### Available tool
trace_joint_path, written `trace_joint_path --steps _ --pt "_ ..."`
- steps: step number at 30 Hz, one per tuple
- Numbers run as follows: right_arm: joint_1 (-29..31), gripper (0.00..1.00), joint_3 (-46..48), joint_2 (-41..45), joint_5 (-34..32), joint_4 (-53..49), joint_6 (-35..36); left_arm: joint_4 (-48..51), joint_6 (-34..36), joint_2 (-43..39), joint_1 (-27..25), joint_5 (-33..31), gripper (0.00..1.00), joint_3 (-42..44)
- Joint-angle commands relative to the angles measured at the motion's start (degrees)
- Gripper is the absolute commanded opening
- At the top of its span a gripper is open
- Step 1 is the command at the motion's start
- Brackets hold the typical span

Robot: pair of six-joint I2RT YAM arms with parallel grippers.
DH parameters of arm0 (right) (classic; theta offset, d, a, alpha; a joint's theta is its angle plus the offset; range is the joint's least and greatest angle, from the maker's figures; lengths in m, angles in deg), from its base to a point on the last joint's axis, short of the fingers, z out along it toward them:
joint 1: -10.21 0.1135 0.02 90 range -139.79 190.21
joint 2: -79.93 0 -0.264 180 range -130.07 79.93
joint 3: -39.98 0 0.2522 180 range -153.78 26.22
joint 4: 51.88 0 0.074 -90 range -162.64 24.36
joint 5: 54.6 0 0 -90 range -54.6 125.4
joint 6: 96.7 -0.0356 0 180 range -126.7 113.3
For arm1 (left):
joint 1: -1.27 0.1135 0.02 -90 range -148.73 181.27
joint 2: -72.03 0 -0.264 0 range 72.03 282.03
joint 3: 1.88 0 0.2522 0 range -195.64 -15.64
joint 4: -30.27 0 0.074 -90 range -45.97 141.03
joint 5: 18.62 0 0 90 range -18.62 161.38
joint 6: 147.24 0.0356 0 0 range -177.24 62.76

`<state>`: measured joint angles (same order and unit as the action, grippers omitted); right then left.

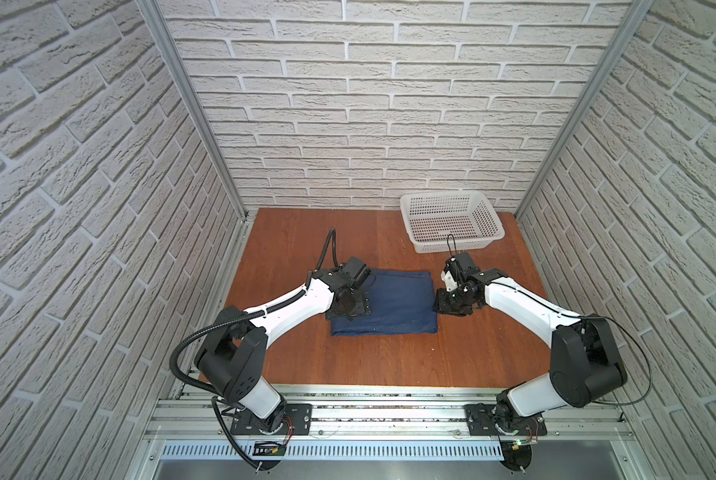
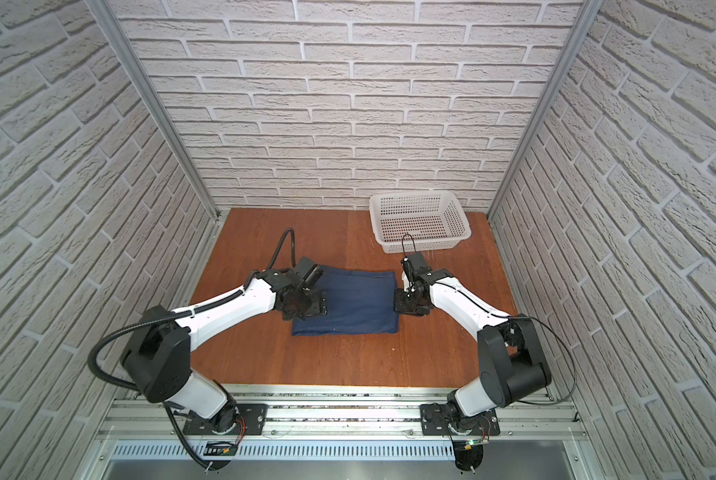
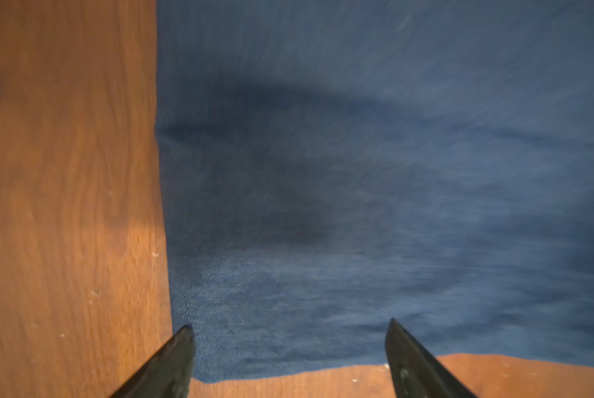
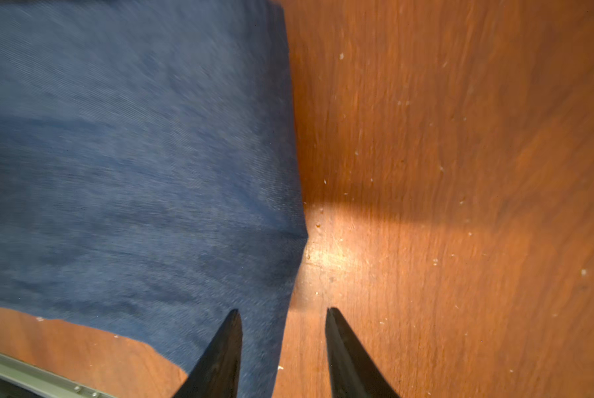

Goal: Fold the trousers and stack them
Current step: 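Grip opposite sides of the folded jeans bundle with both grippers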

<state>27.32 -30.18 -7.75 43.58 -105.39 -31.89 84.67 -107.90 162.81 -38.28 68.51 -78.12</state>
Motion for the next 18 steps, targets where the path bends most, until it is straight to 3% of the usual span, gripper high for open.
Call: trace_joint_path --steps 1,10,18 --pt "1.21 0.42 1.33 -1.87 -0.68 1.59 -0.28 -2.59 -0.65 0.85 0.0 1.13 0.86 0.52" --pt "6.2 0.39 1.72 -7.95 3.79 7.54 -2.55 -3.26 -0.52 1.81 2.94 2.61 0.86 7.45" --pt "12.23 0.38 -3.27 -12.12 5.73 10.46 -5.08 -0.23 2.55 -4.18 11.51 -0.67 0.86 11.0"
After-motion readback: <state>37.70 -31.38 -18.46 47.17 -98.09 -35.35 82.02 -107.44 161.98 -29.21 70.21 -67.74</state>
